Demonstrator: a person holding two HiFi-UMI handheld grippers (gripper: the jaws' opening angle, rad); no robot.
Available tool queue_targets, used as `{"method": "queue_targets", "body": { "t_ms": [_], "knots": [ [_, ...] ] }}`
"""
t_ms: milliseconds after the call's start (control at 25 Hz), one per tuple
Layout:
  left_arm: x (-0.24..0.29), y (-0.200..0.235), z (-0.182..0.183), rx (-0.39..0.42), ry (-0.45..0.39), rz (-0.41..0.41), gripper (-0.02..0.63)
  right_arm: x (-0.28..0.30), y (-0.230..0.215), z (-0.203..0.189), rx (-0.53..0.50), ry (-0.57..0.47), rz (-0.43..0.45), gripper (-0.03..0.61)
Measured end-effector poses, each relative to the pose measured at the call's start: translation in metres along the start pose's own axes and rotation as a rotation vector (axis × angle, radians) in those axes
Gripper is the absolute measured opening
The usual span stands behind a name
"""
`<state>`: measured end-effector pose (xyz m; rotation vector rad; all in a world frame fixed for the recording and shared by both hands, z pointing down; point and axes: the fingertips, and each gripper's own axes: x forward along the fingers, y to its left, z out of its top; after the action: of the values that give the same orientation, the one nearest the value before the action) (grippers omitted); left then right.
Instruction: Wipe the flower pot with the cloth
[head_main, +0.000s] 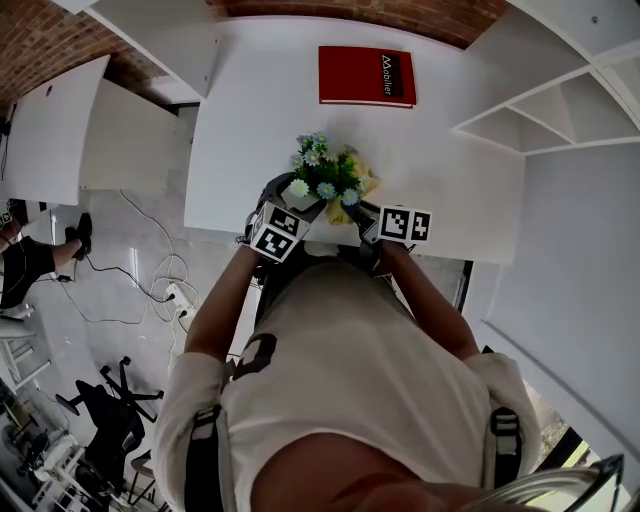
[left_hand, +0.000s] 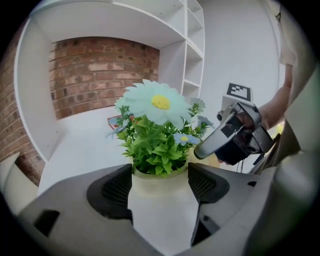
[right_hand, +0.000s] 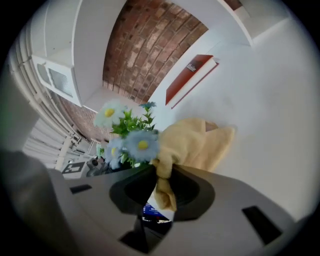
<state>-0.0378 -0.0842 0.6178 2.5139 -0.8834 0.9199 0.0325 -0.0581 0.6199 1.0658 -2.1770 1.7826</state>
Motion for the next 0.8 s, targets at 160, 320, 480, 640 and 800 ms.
{"method": "queue_targets", "body": {
  "t_ms": [160,320,480,640,800],
  "knots": [
    [-0.002,-0.002,-0.005,-0.02,0.013,0.064,0.368,0.012,-0.022,-0.007,0.015,0.001,-0.026,0.098],
    [-0.005,-0.005,-0.011,-0.012,0.042,0.053,0.368,0.015,-0.037,-0.007,0.024,0.012,-0.051,0.098],
    [-0.008,-0.005,-0.013,-0.016,0.048,0.042,0.367,0.017,-0.039,-0.007,0.0,0.038,-0.073,0.098],
    [-0.01,-0.009,-0.011,-0.047,0.05,0.0,0.367,0.005,-0.026,-0.002,-0.005,0.047,-0.068,0.097],
    [-0.014,-0.02,-0.011,-0.029,0.057,-0.027,0.367,-0.013,0.024,0.02,0.019,-0.043,0.06,0.097]
  ]
}}
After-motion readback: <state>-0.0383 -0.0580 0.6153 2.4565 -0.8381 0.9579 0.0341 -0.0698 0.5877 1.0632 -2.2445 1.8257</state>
